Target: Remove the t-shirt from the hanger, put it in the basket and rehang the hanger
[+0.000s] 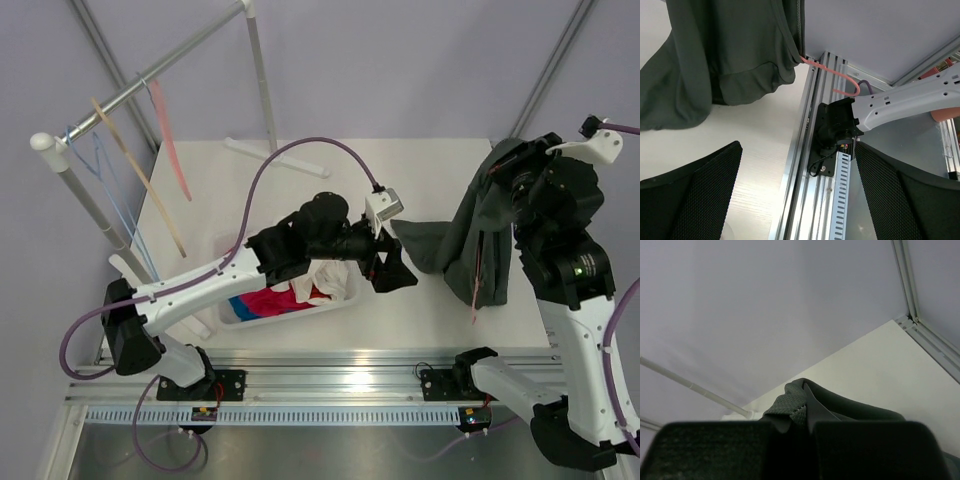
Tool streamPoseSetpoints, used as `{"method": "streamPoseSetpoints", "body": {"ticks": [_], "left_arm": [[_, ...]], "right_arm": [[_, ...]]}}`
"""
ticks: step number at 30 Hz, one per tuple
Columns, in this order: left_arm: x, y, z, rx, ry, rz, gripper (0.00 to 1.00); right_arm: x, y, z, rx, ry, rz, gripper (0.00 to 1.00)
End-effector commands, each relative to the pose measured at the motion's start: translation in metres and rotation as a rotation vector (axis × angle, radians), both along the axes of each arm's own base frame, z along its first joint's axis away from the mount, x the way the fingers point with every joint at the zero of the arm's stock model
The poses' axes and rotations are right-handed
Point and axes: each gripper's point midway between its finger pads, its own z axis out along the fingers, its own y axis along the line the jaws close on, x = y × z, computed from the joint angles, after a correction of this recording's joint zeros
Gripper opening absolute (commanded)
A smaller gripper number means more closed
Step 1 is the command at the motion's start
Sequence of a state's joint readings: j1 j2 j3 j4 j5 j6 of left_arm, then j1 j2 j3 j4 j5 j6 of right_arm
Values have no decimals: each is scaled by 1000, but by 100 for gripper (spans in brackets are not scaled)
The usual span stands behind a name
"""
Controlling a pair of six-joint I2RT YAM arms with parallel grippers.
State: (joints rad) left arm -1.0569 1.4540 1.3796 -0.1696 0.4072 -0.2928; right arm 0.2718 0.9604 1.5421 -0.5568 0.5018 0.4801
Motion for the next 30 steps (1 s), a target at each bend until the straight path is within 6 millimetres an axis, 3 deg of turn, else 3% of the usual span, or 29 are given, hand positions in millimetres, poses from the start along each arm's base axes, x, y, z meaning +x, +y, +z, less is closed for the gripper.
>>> {"method": "streamPoseSetpoints", "body": {"ticks": [1, 6, 11, 17, 25, 30], "left_arm": [[-2, -17, 21, -83, -24, -47, 97], [9, -32, 0, -55, -27, -41, 98], [13, -57, -23, -22, 31, -85, 99], [30, -62, -57, 70, 5, -33, 99], [46, -46, -37, 78, -116, 56, 99], [62, -38, -51, 147, -131, 143, 99]], "right_arm": [[18, 12, 13, 61, -71, 36, 0], [38, 16, -15, 76, -14, 20, 0], [47, 16, -31, 99, -13, 0, 0], [49, 20, -30, 61, -20, 31, 0], [40, 30, -29, 38, -29, 107, 0], [32, 34, -26, 46, -44, 139, 0]]}}
